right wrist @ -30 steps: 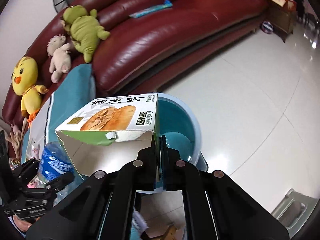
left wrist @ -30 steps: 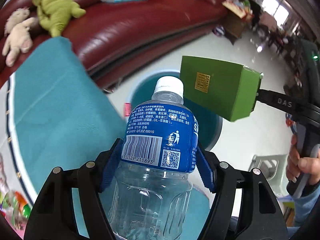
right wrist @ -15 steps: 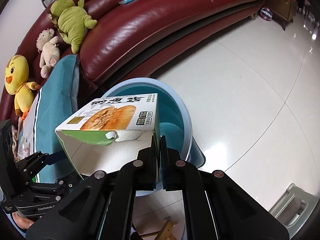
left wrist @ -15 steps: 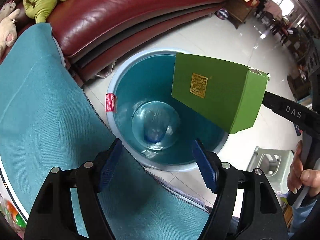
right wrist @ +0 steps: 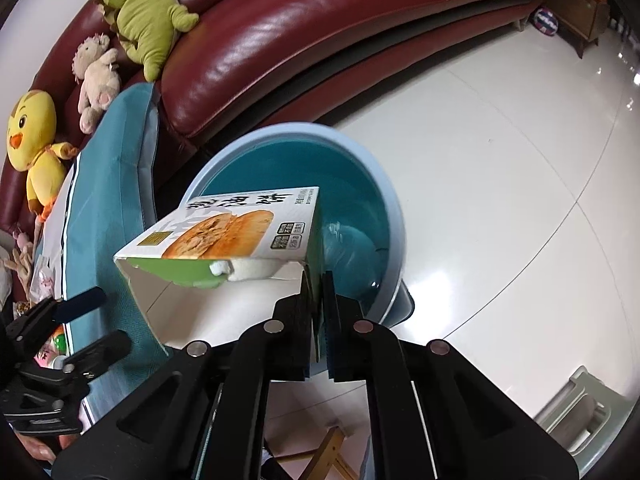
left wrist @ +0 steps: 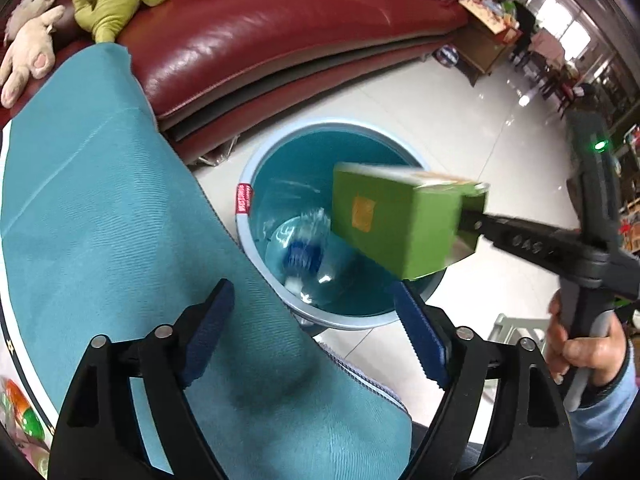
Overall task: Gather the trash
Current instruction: 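Drop the bottle and snack box into the teal bin, opening both tools, then move both tools back over the table of trash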
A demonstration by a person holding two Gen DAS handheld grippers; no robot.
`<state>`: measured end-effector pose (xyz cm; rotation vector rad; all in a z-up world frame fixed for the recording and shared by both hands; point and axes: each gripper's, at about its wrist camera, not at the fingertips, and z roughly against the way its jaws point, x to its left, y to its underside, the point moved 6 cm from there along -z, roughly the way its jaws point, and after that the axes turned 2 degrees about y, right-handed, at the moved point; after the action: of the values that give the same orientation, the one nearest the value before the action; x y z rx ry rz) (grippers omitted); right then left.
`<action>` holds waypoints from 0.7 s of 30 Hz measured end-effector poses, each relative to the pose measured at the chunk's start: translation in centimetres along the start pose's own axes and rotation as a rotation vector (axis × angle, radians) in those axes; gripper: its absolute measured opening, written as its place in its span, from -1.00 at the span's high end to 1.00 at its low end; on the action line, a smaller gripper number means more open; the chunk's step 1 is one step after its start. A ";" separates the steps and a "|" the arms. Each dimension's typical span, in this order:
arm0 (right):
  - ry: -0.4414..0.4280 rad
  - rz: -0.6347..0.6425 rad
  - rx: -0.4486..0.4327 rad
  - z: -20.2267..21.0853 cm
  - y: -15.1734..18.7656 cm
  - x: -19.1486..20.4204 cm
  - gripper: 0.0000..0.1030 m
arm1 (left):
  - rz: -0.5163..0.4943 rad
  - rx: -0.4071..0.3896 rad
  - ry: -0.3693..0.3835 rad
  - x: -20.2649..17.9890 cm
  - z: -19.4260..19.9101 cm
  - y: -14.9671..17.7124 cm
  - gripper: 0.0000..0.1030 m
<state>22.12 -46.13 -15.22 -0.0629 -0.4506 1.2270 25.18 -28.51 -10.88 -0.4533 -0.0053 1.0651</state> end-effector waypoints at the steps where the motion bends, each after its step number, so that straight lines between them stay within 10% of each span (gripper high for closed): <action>1: -0.002 -0.001 0.006 -0.1 0.0 0.1 0.66 | 0.003 -0.008 0.004 0.0 0.3 0.0 -0.64; 9: 0.043 0.015 -0.019 0.8 -0.1 1.1 -0.23 | 0.038 -0.034 0.026 1.0 1.9 1.1 -0.71; 21: 0.073 0.055 0.001 2.6 0.9 4.3 -0.42 | 0.099 -0.099 0.035 4.2 5.8 3.8 -0.79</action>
<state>21.44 -42.37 -11.85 -0.1196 -0.3867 1.2748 22.76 -21.38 -7.92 -0.5660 -0.0048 1.1580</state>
